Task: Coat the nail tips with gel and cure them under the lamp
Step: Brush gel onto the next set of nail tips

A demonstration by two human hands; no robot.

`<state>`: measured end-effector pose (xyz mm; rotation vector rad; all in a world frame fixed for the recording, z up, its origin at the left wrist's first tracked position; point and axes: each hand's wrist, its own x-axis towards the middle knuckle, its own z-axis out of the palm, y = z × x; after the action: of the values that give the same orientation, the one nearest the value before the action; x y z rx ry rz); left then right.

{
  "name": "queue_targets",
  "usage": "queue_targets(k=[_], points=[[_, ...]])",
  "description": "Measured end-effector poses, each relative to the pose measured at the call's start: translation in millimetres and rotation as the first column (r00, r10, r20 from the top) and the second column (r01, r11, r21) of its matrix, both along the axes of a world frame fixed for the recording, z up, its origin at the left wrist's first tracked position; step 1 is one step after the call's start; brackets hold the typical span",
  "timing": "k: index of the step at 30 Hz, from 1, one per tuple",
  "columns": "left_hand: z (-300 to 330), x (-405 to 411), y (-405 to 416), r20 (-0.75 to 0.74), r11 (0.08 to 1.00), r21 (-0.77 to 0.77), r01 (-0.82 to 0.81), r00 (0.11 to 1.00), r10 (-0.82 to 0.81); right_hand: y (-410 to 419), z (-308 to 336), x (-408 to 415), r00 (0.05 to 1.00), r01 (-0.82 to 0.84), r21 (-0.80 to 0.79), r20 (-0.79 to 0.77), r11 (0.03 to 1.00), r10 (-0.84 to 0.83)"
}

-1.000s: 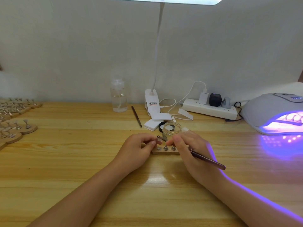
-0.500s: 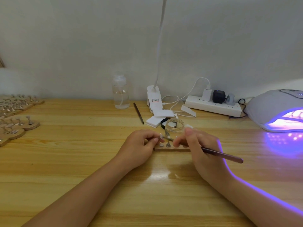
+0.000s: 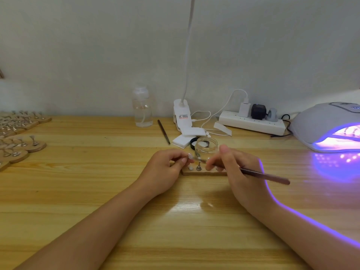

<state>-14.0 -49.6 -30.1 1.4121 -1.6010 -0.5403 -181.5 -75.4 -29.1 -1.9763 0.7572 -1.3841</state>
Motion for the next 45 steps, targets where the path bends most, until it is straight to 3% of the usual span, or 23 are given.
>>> queue_targets(k=[3,6,11,16,20,24,29,32,36,40,43,45], points=[[1.2,-0.2,-0.3,-0.004,1.0,-0.03,-0.004,1.0,0.004,-1.0,0.5,0.4,0.999,0.015,0.007,-0.042,1.0,-0.015],[2.6,-0.5,0.3,-0.041,0.998,-0.069,-0.011,0.999,0.009,1.5,0.6,1.5,0.996,-0.034,0.114,0.085,0.993,0.024],[0.5,1.8,0.4,-0.113,0.993,-0.106,-0.048,0.993,0.036,-0.2,3.1,0.5,0.998,0.052,-0.021,-0.041,0.998,-0.053],[0.2,0.9,-0.5,-0.196,0.996,-0.088,-0.032,0.981,0.014,-0.1,2.8,0.7,0.996,0.021,-0.047,-0.085,0.999,-0.025],[0.2,0.8,0.2,-0.198,0.996,-0.089,-0.026,0.98,0.008,0.4,-0.9,0.7,0.998,-0.049,0.025,0.03,0.998,0.048],[0.5,0.0,0.8,-0.197,0.996,-0.089,-0.03,0.98,0.012,-0.7,0.9,0.7,0.998,0.018,-0.061,-0.06,0.998,-0.021],[1.0,-0.2,1.4,-0.2,0.996,-0.084,-0.036,0.98,0.019,-0.1,-1.3,1.3,0.999,-0.026,-0.015,0.038,1.0,0.027],[1.4,-0.4,1.7,-0.205,0.996,-0.074,-0.044,0.978,0.028,-1.1,0.3,0.9,0.999,0.013,-0.05,-0.049,0.999,-0.016],[2.1,-1.0,2.2,-0.211,0.997,-0.051,-0.053,0.977,0.041,0.5,-0.5,1.0,0.997,-0.043,0.057,0.071,0.997,0.039],[2.9,-1.4,2.9,-0.195,0.997,-0.052,-0.06,0.98,0.049,-0.9,1.1,1.3,0.998,0.019,-0.043,-0.063,0.999,-0.022],[3.0,-1.6,3.0,-0.193,0.997,-0.048,-0.066,0.98,0.056,0.3,0.2,1.6,1.0,-0.003,0.015,-0.008,1.0,0.003],[3.2,-1.9,3.3,-0.19,0.996,-0.047,-0.07,0.98,0.06,-0.1,0.1,1.3,1.0,0.012,-0.035,-0.016,0.999,-0.012]])
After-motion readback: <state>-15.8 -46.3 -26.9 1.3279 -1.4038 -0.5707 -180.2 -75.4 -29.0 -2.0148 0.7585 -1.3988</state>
